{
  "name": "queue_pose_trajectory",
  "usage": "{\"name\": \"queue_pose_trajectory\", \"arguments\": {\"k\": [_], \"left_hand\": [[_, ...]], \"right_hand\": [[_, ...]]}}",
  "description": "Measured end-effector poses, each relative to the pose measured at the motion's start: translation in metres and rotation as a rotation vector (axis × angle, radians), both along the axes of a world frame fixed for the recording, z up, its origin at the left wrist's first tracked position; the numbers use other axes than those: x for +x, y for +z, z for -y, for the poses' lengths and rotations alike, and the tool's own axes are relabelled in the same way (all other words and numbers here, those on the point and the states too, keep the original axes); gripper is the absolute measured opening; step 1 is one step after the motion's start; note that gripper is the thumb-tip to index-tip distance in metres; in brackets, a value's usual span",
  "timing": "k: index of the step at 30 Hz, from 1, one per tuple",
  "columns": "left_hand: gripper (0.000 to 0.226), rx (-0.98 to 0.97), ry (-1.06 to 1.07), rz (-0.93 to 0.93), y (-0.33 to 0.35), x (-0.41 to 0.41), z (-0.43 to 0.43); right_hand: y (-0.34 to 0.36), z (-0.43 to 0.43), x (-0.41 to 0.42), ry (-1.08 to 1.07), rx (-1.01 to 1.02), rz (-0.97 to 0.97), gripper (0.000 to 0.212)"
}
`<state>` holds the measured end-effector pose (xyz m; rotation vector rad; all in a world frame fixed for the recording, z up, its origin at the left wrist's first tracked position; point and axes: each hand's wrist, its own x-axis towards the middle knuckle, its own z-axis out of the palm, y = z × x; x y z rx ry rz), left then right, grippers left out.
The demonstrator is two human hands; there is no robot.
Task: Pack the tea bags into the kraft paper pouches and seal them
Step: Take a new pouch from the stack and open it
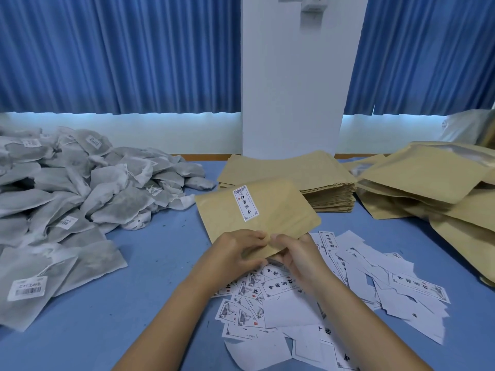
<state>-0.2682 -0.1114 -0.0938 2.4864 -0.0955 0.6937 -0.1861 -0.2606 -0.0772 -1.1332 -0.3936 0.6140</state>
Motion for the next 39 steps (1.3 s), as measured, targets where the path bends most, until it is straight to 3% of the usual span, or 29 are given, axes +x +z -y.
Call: {"name": "queue_pose_trajectory", "arguments": {"k": [7,9,12,16,20,24,25,27,28,30,33,35,39], "left_hand": [[0.037,-0.089,-0.065,0.011,0.004,-0.004,-0.001],[0.029,-0.001,-0.060,0.047,0.004,-0.005,-0.001],[0.023,0.175,0.036,0.149,0.008,-0.006,0.007],[0.012,0.241,0.182,0.328,0.029,-0.011,0.028],[0.017,0.303,0.296,0.720,0.093,-0.020,0.031],[0.018,0.487,0.167,1.013,0.162,-0.017,0.018],[0.017,0.531,0.148,0.998,0.167,-0.011,0.013],[0.017,0.489,0.160,0.785,0.154,0.002,0.002],[0.026,0.438,0.181,0.651,0.140,0.004,0.001],[0.033,0.568,0.238,0.461,0.098,0.016,-0.010],[0.017,0.585,0.158,0.202,0.062,0.018,-0.006],[0.014,0.657,0.114,0.298,0.051,0.018,-0.003],[0.015,0.575,0.303,0.632,0.067,0.019,0.013]], "right_hand": [[-0.001,0.002,0.001,0.051,0.014,0.070,0.018],[-0.001,0.002,0.001,0.091,0.004,0.106,0.013],[-0.002,0.002,-0.005,0.198,0.010,0.140,0.027],[0.014,-0.004,-0.018,0.068,0.021,0.266,0.027],[0.072,-0.025,-0.031,0.070,0.344,0.309,0.032],[0.129,-0.036,-0.037,0.099,0.710,0.359,0.029],[0.133,-0.039,-0.036,0.093,0.758,0.333,0.028],[0.125,-0.046,-0.031,0.026,0.759,0.175,0.028],[0.112,-0.050,-0.027,-0.034,0.696,0.086,0.028],[0.077,-0.056,-0.021,-0.139,0.507,-0.074,0.026],[0.027,-0.056,-0.015,-0.192,0.351,-0.211,0.024],[0.018,-0.055,-0.013,-0.161,0.408,-0.246,0.030],[0.035,-0.050,-0.007,-0.027,0.579,-0.110,0.027]]}}
